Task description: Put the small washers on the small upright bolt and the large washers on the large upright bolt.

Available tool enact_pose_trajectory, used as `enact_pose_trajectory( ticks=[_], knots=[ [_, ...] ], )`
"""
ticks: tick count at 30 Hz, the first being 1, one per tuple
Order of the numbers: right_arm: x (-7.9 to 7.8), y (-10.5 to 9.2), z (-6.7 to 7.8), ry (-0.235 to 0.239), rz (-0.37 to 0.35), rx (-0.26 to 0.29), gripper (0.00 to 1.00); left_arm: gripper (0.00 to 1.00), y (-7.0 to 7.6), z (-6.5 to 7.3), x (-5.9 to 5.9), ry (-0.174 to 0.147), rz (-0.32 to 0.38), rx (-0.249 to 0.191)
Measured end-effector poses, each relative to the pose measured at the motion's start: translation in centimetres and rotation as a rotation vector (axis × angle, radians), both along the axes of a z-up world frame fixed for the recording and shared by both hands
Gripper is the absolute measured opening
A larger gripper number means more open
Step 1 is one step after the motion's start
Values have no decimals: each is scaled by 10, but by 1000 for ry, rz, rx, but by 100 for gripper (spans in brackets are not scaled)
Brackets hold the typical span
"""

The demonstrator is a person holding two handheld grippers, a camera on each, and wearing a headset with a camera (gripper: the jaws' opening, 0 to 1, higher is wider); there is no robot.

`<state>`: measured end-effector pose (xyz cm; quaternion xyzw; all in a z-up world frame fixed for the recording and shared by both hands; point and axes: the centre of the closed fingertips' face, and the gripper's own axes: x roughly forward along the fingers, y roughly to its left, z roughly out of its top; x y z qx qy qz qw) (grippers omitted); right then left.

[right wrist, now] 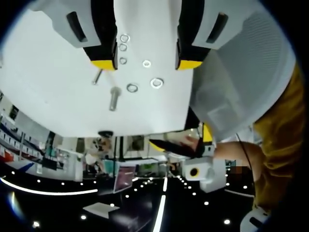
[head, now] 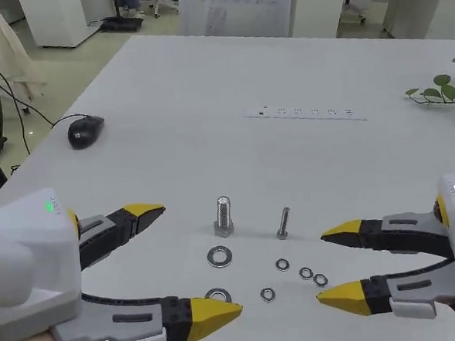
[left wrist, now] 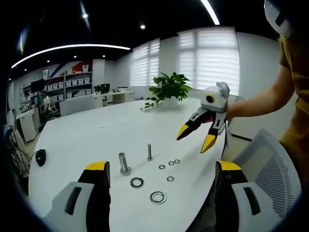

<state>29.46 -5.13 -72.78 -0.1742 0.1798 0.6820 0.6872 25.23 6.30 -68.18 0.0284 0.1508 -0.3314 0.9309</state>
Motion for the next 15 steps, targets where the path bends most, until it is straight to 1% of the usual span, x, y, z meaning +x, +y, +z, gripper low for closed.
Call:
enact_pose_trajectory(
  ticks=[1,2,4,7,9,12,15],
  knots=[
    [2,-1,-1,-1,-1,-11,49,90,0,0,0,-3,1,-1],
    [4,-4,-5,1,-5,-38,49,90,0,1,0,-3,3,-2],
    [6,-5,-9,-4,3,-57,49,89,-1,1,0,-3,5,-6],
    [9,-8,-17,2,9,-106,48,89,-4,4,0,-13,7,-17],
    [12,-8,-22,0,13,-122,48,89,-5,4,0,-12,6,-20],
    [14,-9,-27,9,17,-142,47,89,-6,3,0,-8,5,-16],
    [15,-10,-34,2,34,-186,47,89,-6,3,0,-9,10,-18]
  ],
)
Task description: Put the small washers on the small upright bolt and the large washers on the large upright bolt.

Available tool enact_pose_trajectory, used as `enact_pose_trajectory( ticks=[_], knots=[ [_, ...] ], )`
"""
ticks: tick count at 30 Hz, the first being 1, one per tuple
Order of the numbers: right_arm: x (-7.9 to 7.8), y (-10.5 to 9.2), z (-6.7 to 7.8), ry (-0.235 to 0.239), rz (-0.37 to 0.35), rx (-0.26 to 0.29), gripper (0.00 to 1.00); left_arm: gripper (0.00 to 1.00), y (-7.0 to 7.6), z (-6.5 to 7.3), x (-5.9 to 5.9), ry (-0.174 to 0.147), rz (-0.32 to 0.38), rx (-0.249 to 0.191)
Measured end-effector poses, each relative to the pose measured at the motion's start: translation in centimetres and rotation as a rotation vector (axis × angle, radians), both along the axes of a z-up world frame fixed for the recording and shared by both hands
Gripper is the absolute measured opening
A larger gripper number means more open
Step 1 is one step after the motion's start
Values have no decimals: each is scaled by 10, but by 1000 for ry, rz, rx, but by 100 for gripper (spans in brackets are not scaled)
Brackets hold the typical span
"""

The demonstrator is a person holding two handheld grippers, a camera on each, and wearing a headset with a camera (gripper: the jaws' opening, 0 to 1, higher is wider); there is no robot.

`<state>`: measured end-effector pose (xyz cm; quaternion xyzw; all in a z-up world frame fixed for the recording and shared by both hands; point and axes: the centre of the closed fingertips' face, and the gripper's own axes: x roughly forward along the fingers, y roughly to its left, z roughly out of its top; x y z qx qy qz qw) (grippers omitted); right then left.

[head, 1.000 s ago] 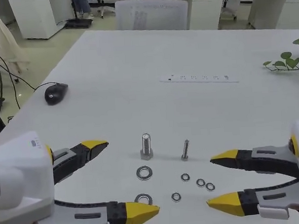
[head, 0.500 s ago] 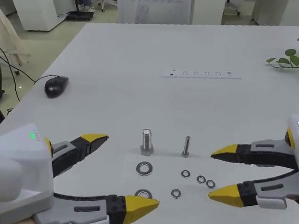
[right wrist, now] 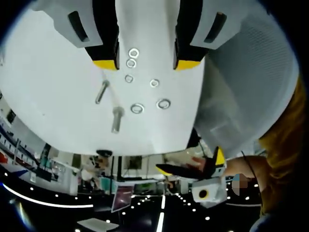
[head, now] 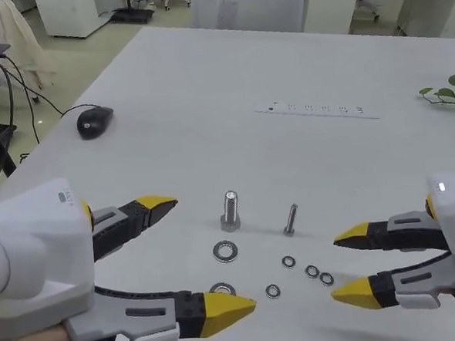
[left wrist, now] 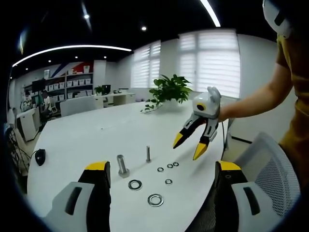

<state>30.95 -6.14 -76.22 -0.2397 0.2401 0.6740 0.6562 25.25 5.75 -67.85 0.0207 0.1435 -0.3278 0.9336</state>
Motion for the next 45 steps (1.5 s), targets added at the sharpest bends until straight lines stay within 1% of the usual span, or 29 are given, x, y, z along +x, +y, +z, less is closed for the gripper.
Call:
enact_pose_trajectory(
  ticks=[2,3,6,8,10,12,13,16,17,18,20,21,24,25,26,27,28,30,34,35,38,42,44,45],
  knots=[
    [0,-1,-5,-5,12,-26,46,89,0,0,0,0,4,-3],
    [3,-1,-6,-27,15,-36,44,89,1,0,0,-1,5,-1],
    [5,-3,-10,-27,26,-67,43,90,2,-1,2,-7,13,5],
    [7,-6,-14,-41,39,-101,43,90,2,-1,2,-4,17,3],
    [8,-7,-17,-37,50,-122,42,90,3,-1,2,-6,21,4],
    [9,-9,-21,-46,78,-156,42,89,3,-1,0,-3,23,8],
    [10,-11,-25,-43,85,-186,42,89,2,0,-1,-6,25,7],
    [11,-10,-30,-38,101,-223,41,89,2,1,-2,-10,29,8],
    [12,-10,-33,-38,105,-245,39,89,3,2,-2,-11,30,8],
    [12,-10,-34,-40,111,-251,38,89,3,2,-2,-10,32,8],
    [12,-12,-39,-54,145,-303,37,88,3,3,-3,-7,33,4],
    [15,-12,-43,-66,169,-314,37,89,3,4,-4,-12,35,2],
    [14,-10,-47,-64,198,-335,37,89,2,6,-4,-16,38,2],
    [14,-10,-50,-62,205,-351,37,89,3,6,-5,-18,41,1],
    [16,-11,-53,-76,219,-376,36,89,3,6,-5,-17,41,-1],
    [17,-12,-54,-89,230,-388,36,89,3,6,-5,-12,42,-4],
    [18,-12,-57,-86,235,-404,35,89,3,6,-6,-13,43,-6],
    [19,-10,-58,-78,238,-413,34,89,3,7,-6,-13,45,-8],
    [21,-10,-62,-84,261,-444,33,89,6,7,-7,-12,52,-5],
    [22,-8,-61,-75,260,-446,33,89,7,7,-8,-14,55,-5],
    [25,-8,-60,-81,266,-464,29,89,7,9,-8,-17,57,-11],
    [27,-8,-61,-98,291,-494,25,88,7,9,-8,-16,54,-9],
    [26,-8,-62,-120,317,-525,25,88,7,9,-8,-17,55,-8],
    [23,-7,-62,-122,331,-533,24,88,7,10,-7,-21,57,-14]
  ],
)
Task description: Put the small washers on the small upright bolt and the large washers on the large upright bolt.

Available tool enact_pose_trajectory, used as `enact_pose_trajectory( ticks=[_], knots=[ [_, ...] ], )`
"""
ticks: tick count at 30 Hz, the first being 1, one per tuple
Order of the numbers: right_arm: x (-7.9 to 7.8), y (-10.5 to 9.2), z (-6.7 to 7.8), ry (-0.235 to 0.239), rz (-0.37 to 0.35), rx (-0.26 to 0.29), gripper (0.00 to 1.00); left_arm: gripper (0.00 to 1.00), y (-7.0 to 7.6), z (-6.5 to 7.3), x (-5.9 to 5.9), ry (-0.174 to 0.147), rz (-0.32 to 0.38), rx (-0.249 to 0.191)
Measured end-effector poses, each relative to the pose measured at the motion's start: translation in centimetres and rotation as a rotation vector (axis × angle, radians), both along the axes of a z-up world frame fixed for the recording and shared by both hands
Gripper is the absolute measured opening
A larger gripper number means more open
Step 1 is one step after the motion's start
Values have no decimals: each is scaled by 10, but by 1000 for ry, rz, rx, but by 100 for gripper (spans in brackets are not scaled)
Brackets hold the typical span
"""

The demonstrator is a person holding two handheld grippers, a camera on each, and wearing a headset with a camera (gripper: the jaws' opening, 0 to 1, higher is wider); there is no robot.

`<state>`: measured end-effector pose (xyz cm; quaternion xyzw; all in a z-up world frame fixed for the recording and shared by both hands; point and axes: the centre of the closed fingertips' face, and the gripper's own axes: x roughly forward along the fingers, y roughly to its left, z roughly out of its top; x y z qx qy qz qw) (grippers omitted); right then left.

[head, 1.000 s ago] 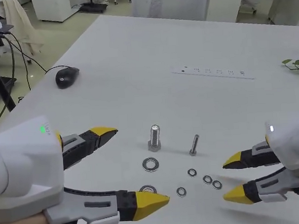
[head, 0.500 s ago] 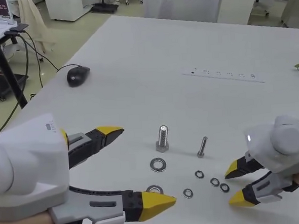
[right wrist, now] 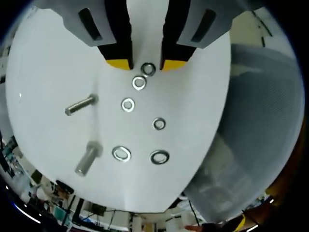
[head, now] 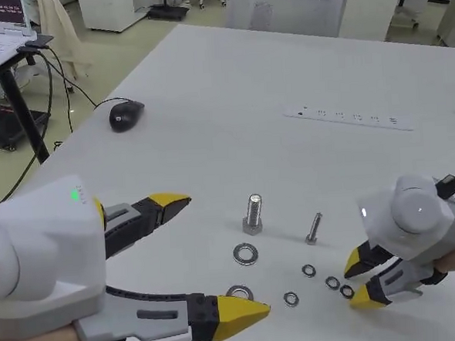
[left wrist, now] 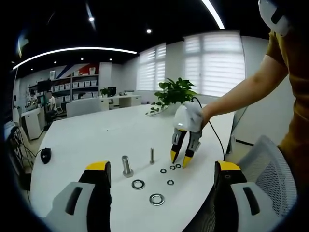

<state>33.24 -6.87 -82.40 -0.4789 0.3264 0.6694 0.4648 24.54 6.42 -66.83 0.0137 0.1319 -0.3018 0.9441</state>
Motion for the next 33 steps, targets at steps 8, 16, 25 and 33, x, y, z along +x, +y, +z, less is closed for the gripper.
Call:
enact_pose_trajectory(
  ticks=[8,16,25,33],
  knots=[
    [-2,-1,-1,-15,11,-25,20,88,0,0,-1,-4,0,-3],
    [-1,0,-1,-19,-9,-22,15,88,0,-2,-2,-1,2,0],
    [0,0,0,-27,-28,-30,12,88,2,-1,-1,-10,10,-4],
    [1,0,1,-29,-26,-36,12,88,1,-2,-2,-6,6,-3]
  ],
)
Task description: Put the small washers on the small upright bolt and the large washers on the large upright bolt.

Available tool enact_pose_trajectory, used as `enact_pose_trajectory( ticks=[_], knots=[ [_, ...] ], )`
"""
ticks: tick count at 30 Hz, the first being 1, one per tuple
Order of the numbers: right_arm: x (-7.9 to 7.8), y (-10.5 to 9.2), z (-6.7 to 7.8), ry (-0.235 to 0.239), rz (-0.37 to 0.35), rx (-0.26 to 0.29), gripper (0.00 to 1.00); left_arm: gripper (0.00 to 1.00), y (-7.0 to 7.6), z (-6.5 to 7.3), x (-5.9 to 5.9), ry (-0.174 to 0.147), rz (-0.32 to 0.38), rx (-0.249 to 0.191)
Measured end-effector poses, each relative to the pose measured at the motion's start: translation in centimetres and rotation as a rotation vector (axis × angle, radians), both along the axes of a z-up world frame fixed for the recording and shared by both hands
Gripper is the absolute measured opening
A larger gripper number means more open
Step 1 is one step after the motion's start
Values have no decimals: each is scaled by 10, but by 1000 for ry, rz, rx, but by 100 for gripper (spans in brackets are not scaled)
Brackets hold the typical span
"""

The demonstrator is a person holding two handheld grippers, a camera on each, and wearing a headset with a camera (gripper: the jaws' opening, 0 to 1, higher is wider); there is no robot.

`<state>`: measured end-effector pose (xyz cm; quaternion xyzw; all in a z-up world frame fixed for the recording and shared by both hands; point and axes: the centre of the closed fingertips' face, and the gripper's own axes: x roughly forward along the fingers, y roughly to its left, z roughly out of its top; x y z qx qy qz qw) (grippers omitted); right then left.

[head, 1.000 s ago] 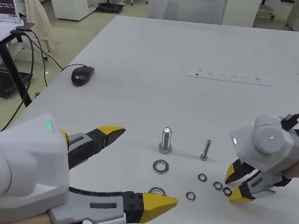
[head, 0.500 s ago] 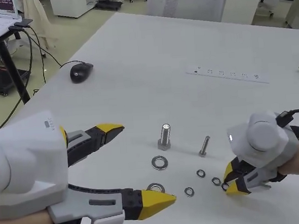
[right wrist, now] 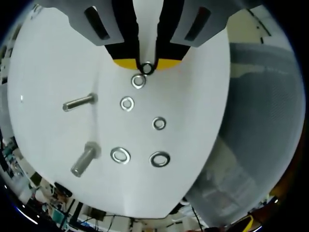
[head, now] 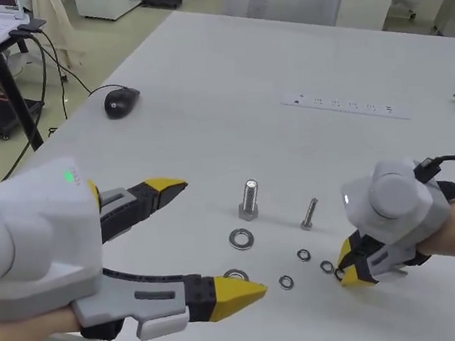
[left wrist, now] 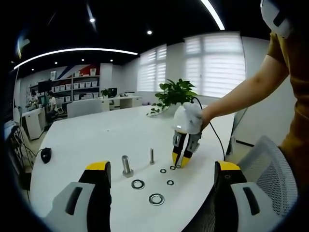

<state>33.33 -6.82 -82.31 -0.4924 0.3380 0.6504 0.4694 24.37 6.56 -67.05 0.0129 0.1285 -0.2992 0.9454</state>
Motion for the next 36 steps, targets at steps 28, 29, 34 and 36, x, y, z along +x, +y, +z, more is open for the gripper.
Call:
enact_pose_trajectory(
  ticks=[28,29,34,36],
  knots=[
    [59,50,74,-95,31,53,12,88,1,1,2,-3,3,-4],
    [60,52,74,-94,35,50,12,88,2,1,2,-5,4,-4],
    [58,58,71,-85,49,38,12,88,5,3,4,-10,16,-8],
    [57,59,69,-84,55,30,12,88,5,3,3,-11,15,-8]
  ],
)
